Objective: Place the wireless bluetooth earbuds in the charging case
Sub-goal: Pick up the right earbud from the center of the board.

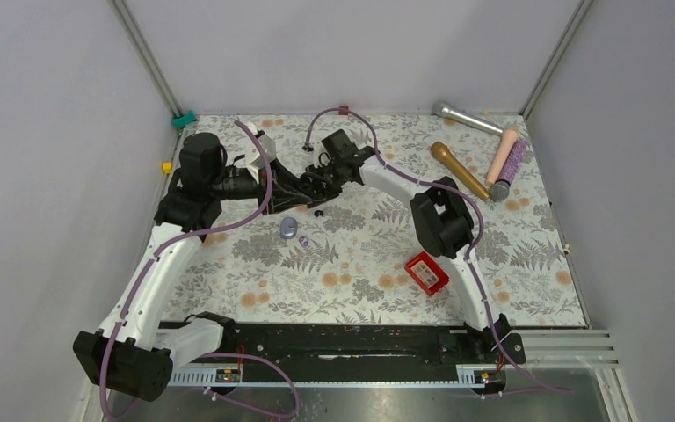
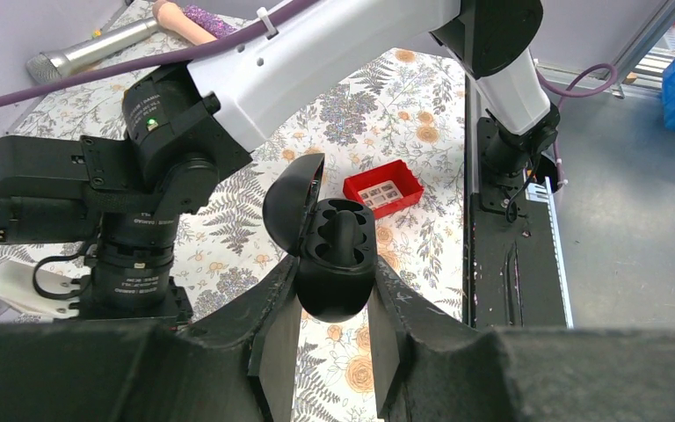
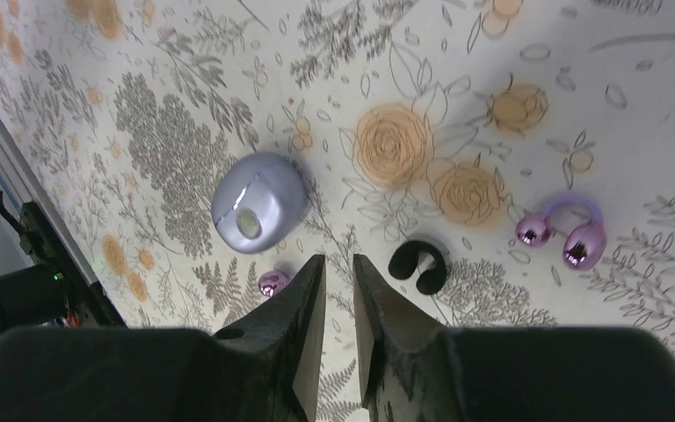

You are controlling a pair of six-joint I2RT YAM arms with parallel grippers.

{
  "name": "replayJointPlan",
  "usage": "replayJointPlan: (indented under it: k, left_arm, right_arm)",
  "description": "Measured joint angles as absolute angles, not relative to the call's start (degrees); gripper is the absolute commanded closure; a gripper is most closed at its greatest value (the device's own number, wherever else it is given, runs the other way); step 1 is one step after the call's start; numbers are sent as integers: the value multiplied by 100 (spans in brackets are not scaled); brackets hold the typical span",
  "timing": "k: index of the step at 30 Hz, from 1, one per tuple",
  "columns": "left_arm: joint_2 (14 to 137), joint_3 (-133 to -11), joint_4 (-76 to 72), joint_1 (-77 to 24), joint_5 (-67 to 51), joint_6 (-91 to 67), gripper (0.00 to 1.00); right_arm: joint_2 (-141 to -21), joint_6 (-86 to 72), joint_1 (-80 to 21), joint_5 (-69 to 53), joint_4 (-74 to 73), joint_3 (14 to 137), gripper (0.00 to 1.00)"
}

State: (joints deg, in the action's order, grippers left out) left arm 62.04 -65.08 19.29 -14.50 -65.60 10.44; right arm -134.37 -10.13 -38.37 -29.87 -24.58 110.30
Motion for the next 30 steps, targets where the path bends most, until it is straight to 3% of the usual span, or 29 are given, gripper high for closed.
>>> replayJointPlan:
  k: [9, 30]
  left_arm:
    - [6200, -6508, 1918, -1448, -6580, 1024, 100]
    - [6198, -6508, 1918, -1424, -6626, 1024, 100]
  right_arm:
    - [-13972, -1035, -3846, -2609, -2873, 11909, 77]
    - [-14064, -998, -3850, -2104, -3308, 11773, 77]
